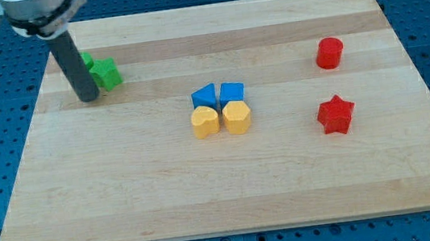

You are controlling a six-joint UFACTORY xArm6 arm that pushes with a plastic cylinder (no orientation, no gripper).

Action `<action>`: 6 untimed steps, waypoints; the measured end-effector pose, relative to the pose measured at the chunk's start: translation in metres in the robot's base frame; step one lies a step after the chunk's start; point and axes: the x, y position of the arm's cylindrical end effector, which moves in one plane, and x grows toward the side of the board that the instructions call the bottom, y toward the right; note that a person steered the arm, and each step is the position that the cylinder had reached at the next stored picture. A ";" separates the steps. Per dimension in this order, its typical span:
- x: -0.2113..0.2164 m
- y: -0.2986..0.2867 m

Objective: Slightly slide the green star upwards

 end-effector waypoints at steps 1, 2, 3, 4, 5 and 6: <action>-0.019 -0.002; -0.016 -0.002; 0.021 -0.002; 0.034 0.020; 0.029 0.042; 0.009 0.035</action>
